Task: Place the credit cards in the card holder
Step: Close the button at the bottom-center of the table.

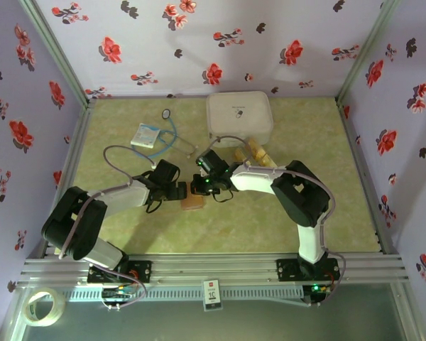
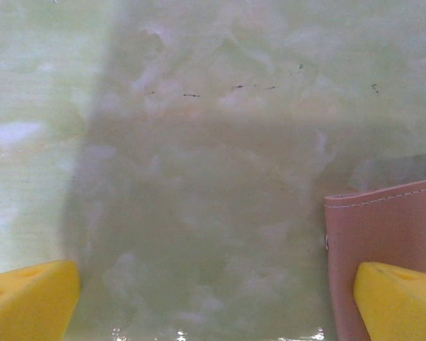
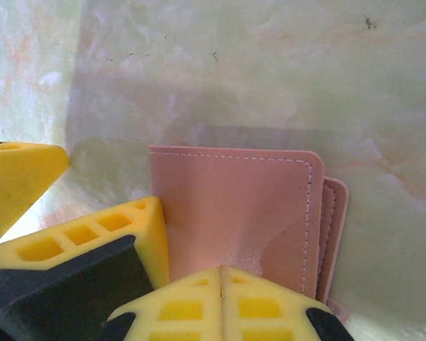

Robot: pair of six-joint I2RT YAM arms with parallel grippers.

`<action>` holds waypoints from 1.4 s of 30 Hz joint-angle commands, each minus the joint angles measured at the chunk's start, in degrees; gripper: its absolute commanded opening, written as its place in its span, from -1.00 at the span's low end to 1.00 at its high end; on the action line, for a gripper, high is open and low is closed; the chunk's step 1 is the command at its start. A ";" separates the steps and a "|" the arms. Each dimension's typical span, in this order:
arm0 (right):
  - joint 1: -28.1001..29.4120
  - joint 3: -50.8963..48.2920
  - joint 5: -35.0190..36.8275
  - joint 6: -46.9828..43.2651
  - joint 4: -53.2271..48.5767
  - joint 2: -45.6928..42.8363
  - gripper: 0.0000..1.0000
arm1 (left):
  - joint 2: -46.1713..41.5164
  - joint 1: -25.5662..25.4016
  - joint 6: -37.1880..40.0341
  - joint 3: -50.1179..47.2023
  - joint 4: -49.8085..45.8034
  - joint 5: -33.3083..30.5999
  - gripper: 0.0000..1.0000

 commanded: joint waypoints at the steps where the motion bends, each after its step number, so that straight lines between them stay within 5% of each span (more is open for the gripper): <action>1: 0.62 -2.07 0.17 0.41 0.56 1.64 -1.00 | 1.69 0.10 -0.63 -1.52 -1.22 -1.19 0.99; 21: 2.69 -13.52 3.82 1.55 6.25 1.01 -1.00 | 1.64 0.05 -0.94 -1.20 -1.66 -1.18 0.99; 42: -0.48 -1.73 1.45 -0.55 0.95 -4.33 -1.00 | 1.63 -0.04 -0.70 -0.66 -2.27 -1.26 0.99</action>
